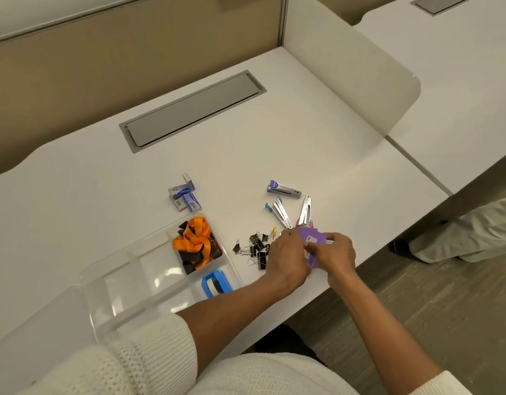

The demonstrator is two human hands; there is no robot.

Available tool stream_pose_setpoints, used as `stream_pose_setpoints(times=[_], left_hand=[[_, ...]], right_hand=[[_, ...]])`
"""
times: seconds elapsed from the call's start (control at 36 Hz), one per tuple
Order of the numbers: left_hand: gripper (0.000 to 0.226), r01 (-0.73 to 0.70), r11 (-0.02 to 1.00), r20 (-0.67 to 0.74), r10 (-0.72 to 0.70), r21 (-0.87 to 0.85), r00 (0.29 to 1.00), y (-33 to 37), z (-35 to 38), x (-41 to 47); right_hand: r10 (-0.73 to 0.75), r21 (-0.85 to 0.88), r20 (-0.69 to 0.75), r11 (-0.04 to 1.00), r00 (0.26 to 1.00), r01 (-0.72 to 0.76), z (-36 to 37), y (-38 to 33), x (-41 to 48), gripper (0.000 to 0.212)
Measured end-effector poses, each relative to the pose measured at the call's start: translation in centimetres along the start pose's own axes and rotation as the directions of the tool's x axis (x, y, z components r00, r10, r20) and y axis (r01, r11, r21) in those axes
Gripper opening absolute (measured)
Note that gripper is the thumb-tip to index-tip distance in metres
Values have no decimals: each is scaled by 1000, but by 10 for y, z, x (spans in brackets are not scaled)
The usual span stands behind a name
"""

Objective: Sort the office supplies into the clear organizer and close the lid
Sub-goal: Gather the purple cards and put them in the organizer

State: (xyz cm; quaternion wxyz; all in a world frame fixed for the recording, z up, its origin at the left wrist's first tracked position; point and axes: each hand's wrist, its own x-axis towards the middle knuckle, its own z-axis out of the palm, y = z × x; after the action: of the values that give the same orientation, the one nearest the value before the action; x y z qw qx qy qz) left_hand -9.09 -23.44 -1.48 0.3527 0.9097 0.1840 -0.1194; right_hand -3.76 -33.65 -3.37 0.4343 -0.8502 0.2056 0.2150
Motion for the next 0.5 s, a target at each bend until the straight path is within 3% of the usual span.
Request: stream_pose_setpoints(times=[0.11,0.31,0.5], left_hand=[[64,66,990,4,-66,-121,998,7,-3,-3],[79,38,975,-16,-43,-220,999,11,-22,-21],[78,192,935,-102,-231,-297,968,-21,-77,-51]], right_hand=[[11,42,65,999,998,-14,-7,-5,-7,44],[-164,-21,34,986,986,164,-27,-18,-42,47],[-299,108,237,954,925,280,-11,-48,-78,49]])
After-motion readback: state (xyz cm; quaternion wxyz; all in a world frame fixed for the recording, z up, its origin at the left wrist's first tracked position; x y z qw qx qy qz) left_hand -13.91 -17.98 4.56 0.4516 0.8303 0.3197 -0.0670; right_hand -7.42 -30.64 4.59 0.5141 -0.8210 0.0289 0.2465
